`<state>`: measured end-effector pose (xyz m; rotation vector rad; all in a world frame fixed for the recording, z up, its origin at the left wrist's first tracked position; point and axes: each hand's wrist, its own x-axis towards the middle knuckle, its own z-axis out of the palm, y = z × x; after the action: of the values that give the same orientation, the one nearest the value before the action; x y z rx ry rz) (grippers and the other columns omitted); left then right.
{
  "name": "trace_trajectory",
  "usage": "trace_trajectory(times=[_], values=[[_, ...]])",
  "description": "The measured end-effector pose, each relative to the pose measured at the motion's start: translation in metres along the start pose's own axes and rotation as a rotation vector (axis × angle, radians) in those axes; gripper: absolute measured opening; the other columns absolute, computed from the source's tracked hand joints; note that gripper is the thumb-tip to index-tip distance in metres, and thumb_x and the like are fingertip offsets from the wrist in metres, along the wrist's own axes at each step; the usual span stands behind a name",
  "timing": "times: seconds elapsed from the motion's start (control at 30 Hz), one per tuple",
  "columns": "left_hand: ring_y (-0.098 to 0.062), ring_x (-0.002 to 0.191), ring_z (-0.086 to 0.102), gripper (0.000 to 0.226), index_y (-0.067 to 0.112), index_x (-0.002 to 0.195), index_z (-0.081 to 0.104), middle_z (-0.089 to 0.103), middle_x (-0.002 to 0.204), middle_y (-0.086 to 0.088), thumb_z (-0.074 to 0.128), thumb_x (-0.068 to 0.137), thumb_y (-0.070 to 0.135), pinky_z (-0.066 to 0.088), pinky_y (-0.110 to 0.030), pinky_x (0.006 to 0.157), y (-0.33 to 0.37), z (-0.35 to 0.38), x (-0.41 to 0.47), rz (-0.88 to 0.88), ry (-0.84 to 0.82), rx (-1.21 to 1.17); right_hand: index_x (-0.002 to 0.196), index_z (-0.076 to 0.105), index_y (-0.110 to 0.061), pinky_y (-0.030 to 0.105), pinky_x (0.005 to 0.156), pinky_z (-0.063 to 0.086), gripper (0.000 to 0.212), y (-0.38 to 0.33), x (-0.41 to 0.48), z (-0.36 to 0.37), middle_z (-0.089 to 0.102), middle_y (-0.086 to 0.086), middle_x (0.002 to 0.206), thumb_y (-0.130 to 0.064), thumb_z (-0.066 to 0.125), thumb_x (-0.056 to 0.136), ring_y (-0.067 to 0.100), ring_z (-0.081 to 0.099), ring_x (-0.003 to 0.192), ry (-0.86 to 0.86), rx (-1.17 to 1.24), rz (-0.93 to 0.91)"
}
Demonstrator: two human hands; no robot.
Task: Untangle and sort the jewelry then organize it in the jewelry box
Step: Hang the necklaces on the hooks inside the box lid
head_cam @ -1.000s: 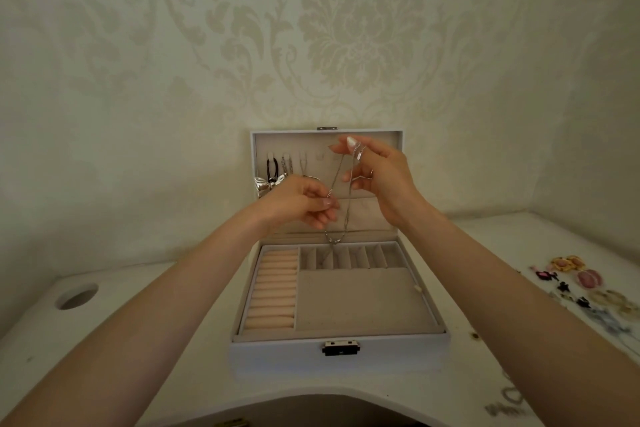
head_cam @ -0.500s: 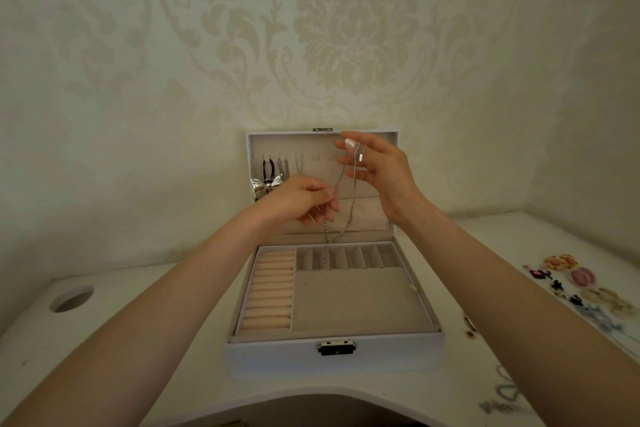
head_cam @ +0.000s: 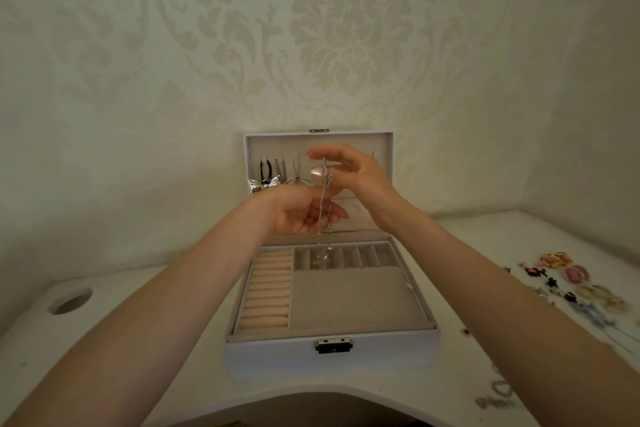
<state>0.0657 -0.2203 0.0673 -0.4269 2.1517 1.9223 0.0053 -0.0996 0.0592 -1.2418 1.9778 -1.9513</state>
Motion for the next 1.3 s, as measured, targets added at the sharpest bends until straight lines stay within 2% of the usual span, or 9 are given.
trace_trajectory(times=[0.07, 0.17, 0.23, 0.33, 0.6, 0.7, 0.93, 1.1, 1.3], values=[[-0.004, 0.044, 0.049, 0.035, 0.008, 0.075, 0.062, 0.060, 0.058, 0.000, 0.055, 0.091, 0.038, 0.043, -0.012, 0.046, -0.001, -0.002, 0.002, 0.019, 0.049, 0.093, 0.114, 0.065, -0.017, 0.020, 0.074, 0.048, 0.029, 0.000, 0.000, -0.002, 0.065, -0.006, 0.119, -0.016, 0.068, 0.084, 0.005, 0.060, 0.097, 0.007, 0.009, 0.007], [-0.004, 0.049, 0.054, 0.019, 0.006, 0.080, 0.063, 0.062, 0.067, -0.002, 0.058, 0.092, 0.020, 0.049, -0.012, 0.051, -0.003, -0.008, 0.001, 0.113, 0.105, 0.147, 0.111, 0.067, -0.018, 0.027, 0.085, 0.052, 0.031, 0.000, 0.001, -0.006, 0.066, -0.002, 0.119, -0.028, 0.068, 0.081, 0.013, 0.062, 0.107, 0.041, 0.066, 0.036], [-0.005, 0.060, 0.064, 0.009, 0.003, 0.085, 0.065, 0.067, 0.073, -0.004, 0.057, 0.091, 0.005, 0.054, -0.015, 0.059, -0.006, -0.016, -0.001, 0.165, 0.084, 0.105, 0.114, 0.066, -0.013, 0.031, 0.085, 0.052, 0.029, 0.000, 0.002, -0.009, 0.067, 0.001, 0.117, -0.025, 0.065, 0.087, 0.016, 0.065, 0.104, 0.063, 0.099, 0.054], [-0.006, 0.065, 0.068, 0.013, -0.002, 0.093, 0.065, 0.069, 0.076, -0.006, 0.055, 0.088, -0.008, 0.056, -0.017, 0.062, -0.010, -0.022, -0.002, 0.184, 0.077, 0.092, 0.114, 0.065, -0.009, 0.032, 0.083, 0.052, 0.029, 0.001, 0.002, -0.009, 0.069, 0.003, 0.115, -0.024, 0.062, 0.089, 0.016, 0.068, 0.097, 0.086, 0.115, 0.066], [0.001, 0.042, 0.054, 0.011, 0.010, 0.083, 0.063, 0.066, 0.054, 0.007, 0.057, 0.092, 0.009, 0.041, -0.012, 0.041, -0.010, -0.011, -0.008, 0.322, 0.218, 0.319, 0.110, 0.066, -0.010, 0.031, 0.080, 0.052, 0.023, 0.002, 0.001, -0.008, 0.069, 0.003, 0.113, -0.019, 0.063, 0.089, 0.014, 0.068, 0.091, 0.119, 0.133, 0.083], [-0.001, 0.044, 0.056, 0.013, 0.008, 0.082, 0.064, 0.065, 0.053, 0.005, 0.057, 0.092, 0.009, 0.046, -0.012, 0.045, -0.007, -0.011, -0.010, 0.334, 0.197, 0.307, 0.105, 0.068, -0.014, 0.035, 0.082, 0.052, 0.018, 0.004, 0.000, -0.009, 0.070, 0.002, 0.111, -0.016, 0.064, 0.088, 0.014, 0.068, 0.091, 0.129, 0.133, 0.084], [-0.006, 0.050, 0.062, 0.002, 0.003, 0.086, 0.061, 0.069, 0.062, -0.004, 0.061, 0.087, 0.004, 0.053, -0.016, 0.052, -0.008, -0.015, -0.015, 0.258, 0.110, 0.115, 0.102, 0.068, -0.011, 0.027, 0.072, 0.054, 0.014, 0.002, 0.001, -0.005, 0.069, 0.011, 0.110, -0.015, 0.063, 0.090, 0.015, 0.067, 0.081, 0.196, 0.109, 0.090], [-0.011, 0.056, 0.065, 0.026, 0.002, 0.110, 0.052, 0.068, 0.074, -0.012, 0.062, 0.086, -0.001, 0.057, -0.019, 0.059, -0.011, -0.005, -0.017, 0.260, 0.043, 0.154, 0.096, 0.069, -0.014, 0.023, 0.065, 0.053, 0.010, -0.001, 0.001, 0.000, 0.070, 0.013, 0.104, -0.017, 0.066, 0.087, 0.017, 0.067, 0.080, 0.211, 0.092, 0.077], [-0.008, 0.050, 0.061, 0.010, 0.006, 0.091, 0.059, 0.066, 0.069, -0.009, 0.064, 0.088, 0.014, 0.054, -0.017, 0.053, -0.011, 0.009, -0.006, 0.338, 0.162, 0.211, 0.092, 0.070, -0.020, 0.019, 0.061, 0.051, 0.009, -0.005, 0.003, 0.007, 0.070, 0.010, 0.104, -0.015, 0.069, 0.085, 0.023, 0.066, 0.087, 0.180, 0.103, 0.054]])
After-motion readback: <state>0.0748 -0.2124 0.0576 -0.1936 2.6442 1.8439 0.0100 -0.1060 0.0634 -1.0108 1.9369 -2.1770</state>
